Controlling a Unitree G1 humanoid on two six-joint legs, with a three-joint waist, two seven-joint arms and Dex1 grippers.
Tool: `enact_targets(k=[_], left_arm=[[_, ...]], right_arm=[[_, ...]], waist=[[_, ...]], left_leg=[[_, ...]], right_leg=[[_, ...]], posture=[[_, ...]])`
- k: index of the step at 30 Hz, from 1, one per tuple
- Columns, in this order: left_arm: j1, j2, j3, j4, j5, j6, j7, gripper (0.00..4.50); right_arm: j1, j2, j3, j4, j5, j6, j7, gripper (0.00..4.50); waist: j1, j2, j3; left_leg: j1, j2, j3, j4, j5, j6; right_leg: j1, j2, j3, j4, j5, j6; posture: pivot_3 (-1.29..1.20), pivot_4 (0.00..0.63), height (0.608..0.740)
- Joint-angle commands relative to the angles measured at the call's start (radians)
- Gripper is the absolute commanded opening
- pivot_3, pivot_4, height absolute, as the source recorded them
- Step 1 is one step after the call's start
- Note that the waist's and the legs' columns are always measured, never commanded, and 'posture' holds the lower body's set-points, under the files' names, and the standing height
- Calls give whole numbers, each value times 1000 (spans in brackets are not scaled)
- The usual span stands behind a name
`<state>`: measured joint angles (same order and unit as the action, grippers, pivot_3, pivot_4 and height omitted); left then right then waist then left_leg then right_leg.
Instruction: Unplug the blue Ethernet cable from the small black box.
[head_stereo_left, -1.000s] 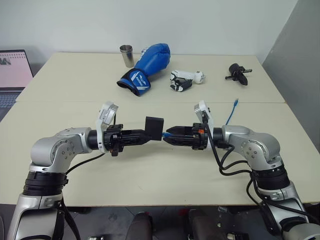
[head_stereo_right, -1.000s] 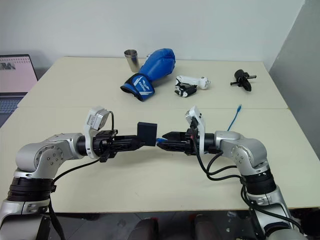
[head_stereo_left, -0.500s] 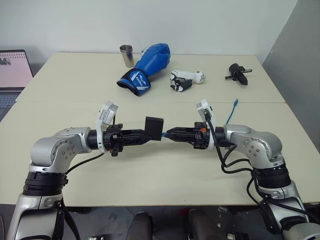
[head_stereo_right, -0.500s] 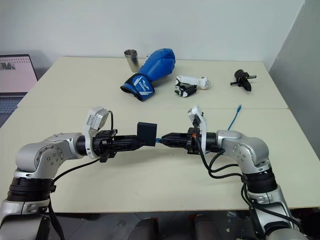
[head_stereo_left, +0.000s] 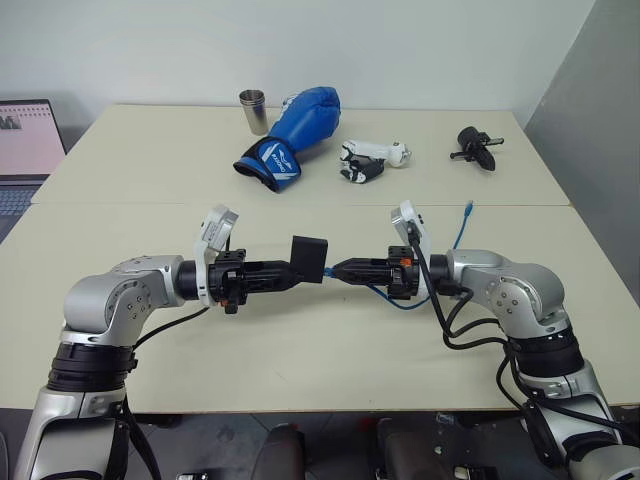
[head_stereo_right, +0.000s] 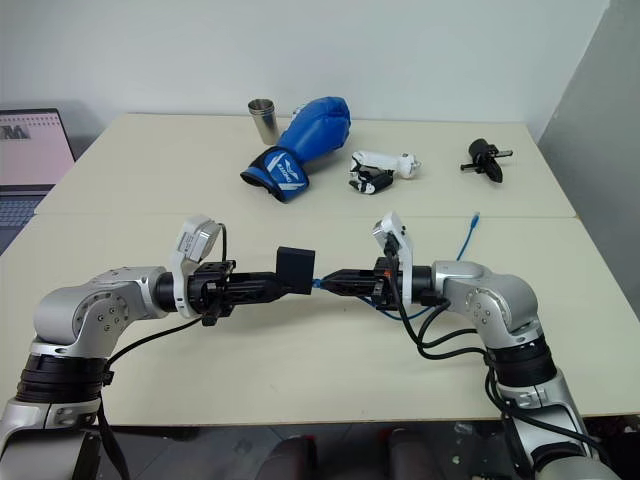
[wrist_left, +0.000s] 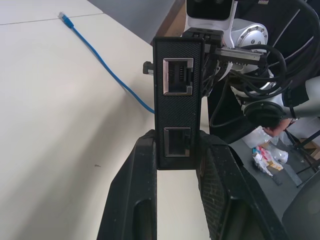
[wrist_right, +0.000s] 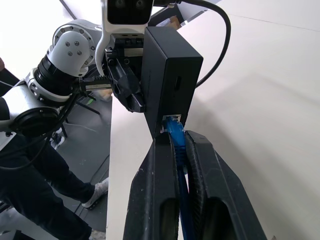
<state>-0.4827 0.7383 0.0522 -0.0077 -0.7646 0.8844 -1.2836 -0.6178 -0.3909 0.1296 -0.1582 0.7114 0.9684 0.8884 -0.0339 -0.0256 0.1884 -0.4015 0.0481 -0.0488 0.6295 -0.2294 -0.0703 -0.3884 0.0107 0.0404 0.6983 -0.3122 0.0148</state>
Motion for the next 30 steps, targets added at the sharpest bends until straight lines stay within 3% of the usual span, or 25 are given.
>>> enact_targets(k=[1,5,22,30], left_arm=[[-7,-2,1,-35,-15,-15,-19,774],[-5,-5,-2,-42,-14,-15,-24,774],[2,-18,10,-50,-17,-16,-11,774],[11,-29,12,-52,-20,-18,-5,774]], right_arm=[[-11,6,-15,-32,32,10,3,1426],[-5,7,-34,-29,65,44,7,2013],[34,-4,-79,-63,136,117,-11,2013],[33,53,-91,-42,137,92,-67,2013]], waist=[[0,0,0],[0,0,0],[0,0,0],[-1,0,0]], left_leg=[[0,0,0,0,0,0],[0,0,0,0,0,0],[0,0,0,0,0,0],[0,0,0,0,0,0]], right_leg=[[0,0,0,0,0,0],[0,0,0,0,0,0],[0,0,0,0,0,0],[0,0,0,0,-1,2]], posture=[[0,150,740],[0,150,740],[0,150,740],[0,150,740]])
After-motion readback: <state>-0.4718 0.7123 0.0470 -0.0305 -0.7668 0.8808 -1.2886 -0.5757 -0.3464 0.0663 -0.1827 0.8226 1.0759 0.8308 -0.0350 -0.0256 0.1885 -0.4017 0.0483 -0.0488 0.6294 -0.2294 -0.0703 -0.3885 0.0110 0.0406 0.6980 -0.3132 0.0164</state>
